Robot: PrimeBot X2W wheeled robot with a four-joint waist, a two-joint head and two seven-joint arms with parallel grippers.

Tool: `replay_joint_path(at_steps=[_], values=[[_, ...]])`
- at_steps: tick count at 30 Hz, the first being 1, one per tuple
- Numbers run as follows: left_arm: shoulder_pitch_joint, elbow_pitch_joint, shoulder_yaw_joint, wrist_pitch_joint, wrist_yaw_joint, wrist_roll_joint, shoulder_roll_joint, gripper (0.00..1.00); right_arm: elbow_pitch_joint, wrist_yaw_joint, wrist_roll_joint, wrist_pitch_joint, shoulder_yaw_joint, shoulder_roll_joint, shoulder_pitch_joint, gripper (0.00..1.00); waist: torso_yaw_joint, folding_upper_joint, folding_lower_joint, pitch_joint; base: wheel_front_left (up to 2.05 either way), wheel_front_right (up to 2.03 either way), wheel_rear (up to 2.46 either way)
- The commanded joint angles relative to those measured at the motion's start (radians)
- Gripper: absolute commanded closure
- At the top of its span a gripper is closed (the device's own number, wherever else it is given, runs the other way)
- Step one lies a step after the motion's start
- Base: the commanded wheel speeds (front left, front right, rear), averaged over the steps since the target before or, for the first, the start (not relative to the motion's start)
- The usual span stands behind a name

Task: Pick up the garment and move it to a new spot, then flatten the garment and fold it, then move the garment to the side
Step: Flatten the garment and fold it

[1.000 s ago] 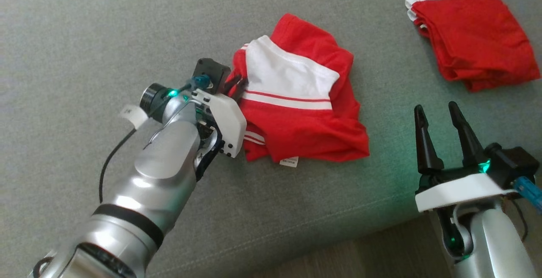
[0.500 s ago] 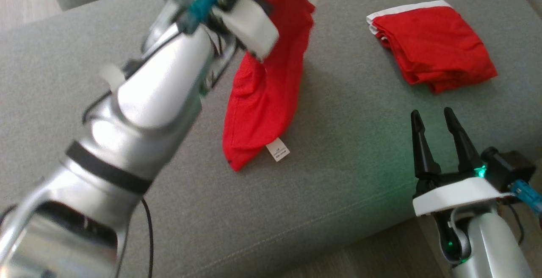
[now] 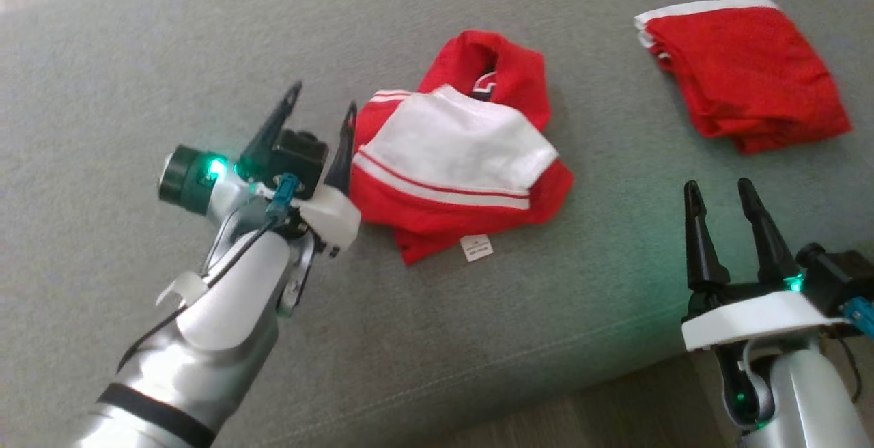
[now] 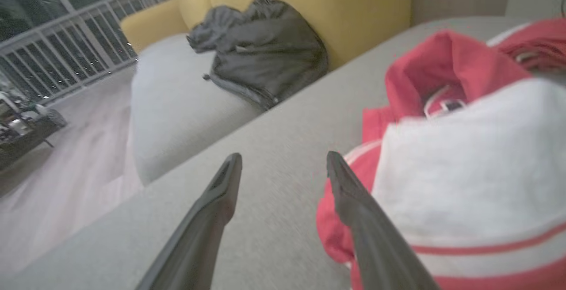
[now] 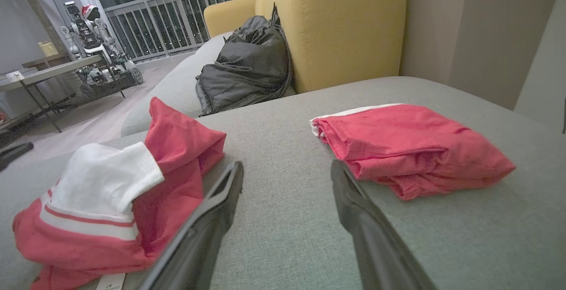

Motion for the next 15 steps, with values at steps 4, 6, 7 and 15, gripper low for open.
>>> replay_joint_path(at_steps=[4,6,7,15], values=[[0.037,-0.165,0.070,-0.012,0.048,0.010,0.001,0.00,-0.039,0.000,-0.005,-0.009,0.021,-0.008,-0.018,0.00,0.049,0.0000,0.0000,0.036,0.00,0.00,0.00],[0.074,-0.218,0.084,-0.012,0.025,-0.017,-0.023,0.00,-0.038,0.000,-0.007,-0.009,0.025,-0.008,-0.021,0.00,0.064,0.0000,0.0000,0.043,0.00,0.00,0.00],[0.087,-0.233,0.088,-0.012,-0.001,-0.038,-0.038,0.00,-0.038,0.000,-0.007,-0.009,0.028,-0.008,-0.024,0.00,0.069,0.0000,0.0000,0.044,0.00,0.00,0.00],[-0.032,-0.058,-0.006,0.073,-0.131,-0.010,-0.061,0.00,-0.029,0.000,-0.010,-0.009,0.058,-0.008,-0.041,0.00,0.056,0.0000,0.0000,0.039,0.00,0.00,0.00]])
